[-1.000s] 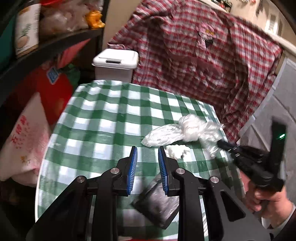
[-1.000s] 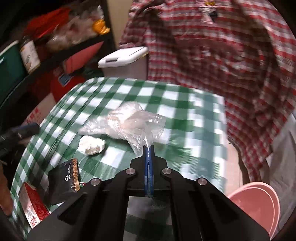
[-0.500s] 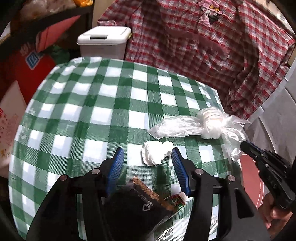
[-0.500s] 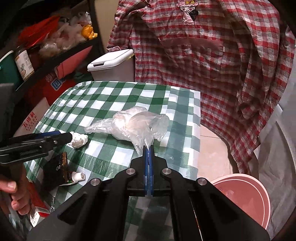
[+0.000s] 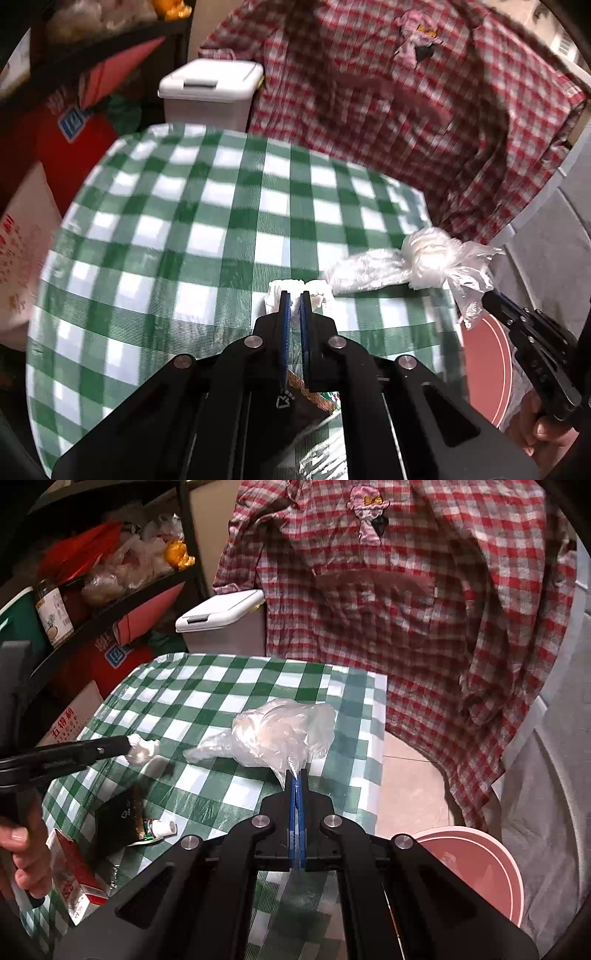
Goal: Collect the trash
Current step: 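Grasp the white tissue ball with the left tool, then carry the tissue ball and plastic bag over the pink bucket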
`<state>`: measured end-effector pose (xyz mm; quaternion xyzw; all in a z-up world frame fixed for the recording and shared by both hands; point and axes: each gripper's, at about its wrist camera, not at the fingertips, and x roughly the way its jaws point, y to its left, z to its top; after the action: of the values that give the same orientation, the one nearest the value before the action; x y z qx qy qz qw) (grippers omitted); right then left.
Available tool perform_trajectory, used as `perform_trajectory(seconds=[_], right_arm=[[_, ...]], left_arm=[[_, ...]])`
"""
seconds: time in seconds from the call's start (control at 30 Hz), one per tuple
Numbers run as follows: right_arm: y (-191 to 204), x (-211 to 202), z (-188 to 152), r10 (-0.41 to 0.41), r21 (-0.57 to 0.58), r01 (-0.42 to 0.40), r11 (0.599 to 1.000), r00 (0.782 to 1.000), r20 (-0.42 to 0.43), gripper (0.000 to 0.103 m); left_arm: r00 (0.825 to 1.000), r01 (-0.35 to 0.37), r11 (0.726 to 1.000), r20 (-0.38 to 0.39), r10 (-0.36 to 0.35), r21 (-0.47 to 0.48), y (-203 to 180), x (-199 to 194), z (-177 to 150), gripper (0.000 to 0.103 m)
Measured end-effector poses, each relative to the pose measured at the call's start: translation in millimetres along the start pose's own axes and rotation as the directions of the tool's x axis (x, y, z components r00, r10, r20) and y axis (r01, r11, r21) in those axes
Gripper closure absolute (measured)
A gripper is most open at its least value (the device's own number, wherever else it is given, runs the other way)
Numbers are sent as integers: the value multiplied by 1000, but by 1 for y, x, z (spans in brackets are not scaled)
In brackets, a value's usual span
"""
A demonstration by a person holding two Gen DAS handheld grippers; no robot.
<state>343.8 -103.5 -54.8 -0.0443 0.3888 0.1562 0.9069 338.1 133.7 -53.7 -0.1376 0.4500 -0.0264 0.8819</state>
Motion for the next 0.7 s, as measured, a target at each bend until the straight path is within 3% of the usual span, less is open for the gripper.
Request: perform_trajectory(seconds=[0.13, 0.7], right_arm=[[6, -15, 0, -4, -2, 4, 1000, 1000, 15, 102], [20, -138, 3, 23, -12, -21, 1000, 989, 146, 102]], left_arm=[[999, -24, 999, 38, 23, 38, -4, -24, -3, 98], [981, -11, 1000, 195, 12, -4, -18, -131, -26, 98]])
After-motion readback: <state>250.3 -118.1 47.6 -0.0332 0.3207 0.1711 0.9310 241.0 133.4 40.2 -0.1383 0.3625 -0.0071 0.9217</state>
